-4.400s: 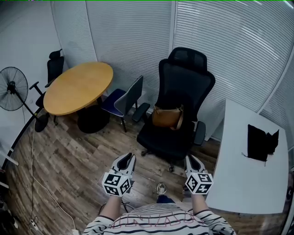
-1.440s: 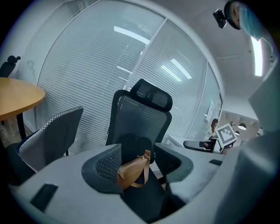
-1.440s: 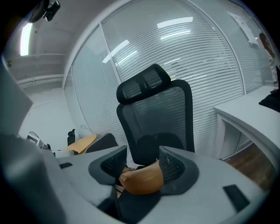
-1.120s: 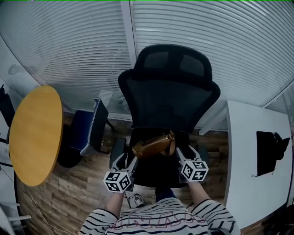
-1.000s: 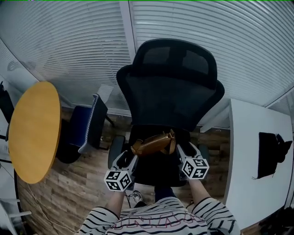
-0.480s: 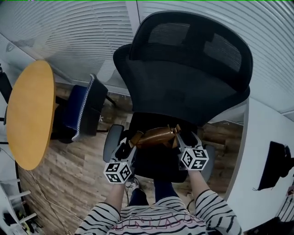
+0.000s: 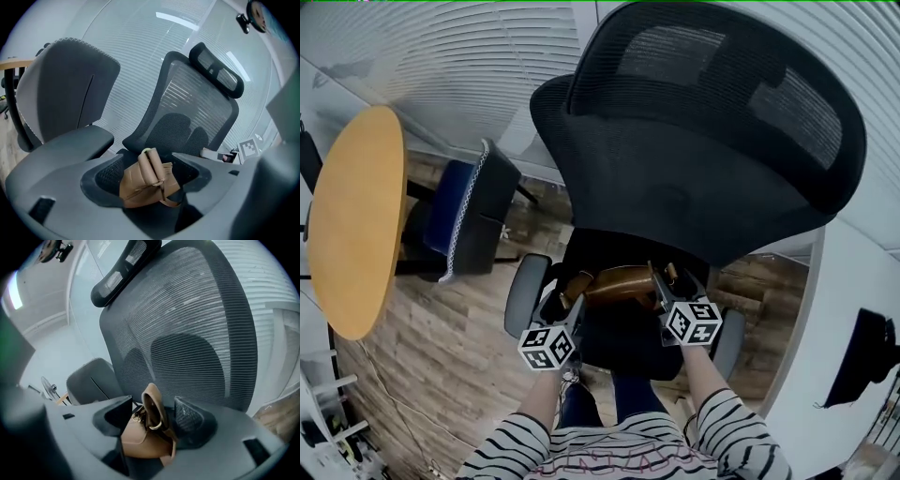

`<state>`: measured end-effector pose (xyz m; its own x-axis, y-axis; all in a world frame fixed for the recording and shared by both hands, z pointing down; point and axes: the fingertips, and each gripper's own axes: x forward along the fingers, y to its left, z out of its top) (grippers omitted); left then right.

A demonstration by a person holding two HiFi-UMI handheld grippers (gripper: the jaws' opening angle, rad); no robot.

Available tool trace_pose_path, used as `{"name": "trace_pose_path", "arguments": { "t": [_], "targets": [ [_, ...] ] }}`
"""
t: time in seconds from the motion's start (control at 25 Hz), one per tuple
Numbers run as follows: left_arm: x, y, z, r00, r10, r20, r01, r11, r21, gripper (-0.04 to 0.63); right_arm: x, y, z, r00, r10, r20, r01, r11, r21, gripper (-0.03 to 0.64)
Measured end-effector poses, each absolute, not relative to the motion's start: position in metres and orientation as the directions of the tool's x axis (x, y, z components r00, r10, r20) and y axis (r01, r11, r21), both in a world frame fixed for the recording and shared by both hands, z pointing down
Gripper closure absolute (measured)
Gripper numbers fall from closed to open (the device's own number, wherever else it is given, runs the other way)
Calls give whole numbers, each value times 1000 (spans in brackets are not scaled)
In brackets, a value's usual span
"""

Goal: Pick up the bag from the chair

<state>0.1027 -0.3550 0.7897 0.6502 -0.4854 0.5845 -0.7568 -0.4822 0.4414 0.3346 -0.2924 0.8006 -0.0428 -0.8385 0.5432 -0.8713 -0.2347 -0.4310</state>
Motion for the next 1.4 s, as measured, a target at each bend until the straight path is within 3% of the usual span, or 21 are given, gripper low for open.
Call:
{"name": "trace_pose_path", "arguments": {
  "t": [0.52, 0.72, 0.96, 1.04, 1.4],
  "targets": [
    [114, -365, 817, 640, -502, 581, -767, -384, 514, 301, 332, -302, 823, -56, -852, 520, -847, -236, -477, 350],
    [111, -366, 821, 623, -506, 597, -782, -367, 505, 304, 327, -301, 821, -40, -842, 538, -844, -260, -469, 402],
    [109, -358, 819, 624, -445, 642, -780, -397, 483, 370, 323, -288, 811, 19, -831, 555, -836, -318, -448, 434],
    [109, -355, 817, 635, -435, 639, -771, -413, 485, 376, 325, -283, 806, 45, -827, 560, -849, -327, -416, 479],
    [101, -343, 799, 664, -408, 626, -741, -469, 480, 391, 310, -251, 800, 72, -810, 582, -835, -368, -408, 492]
  ]
}}
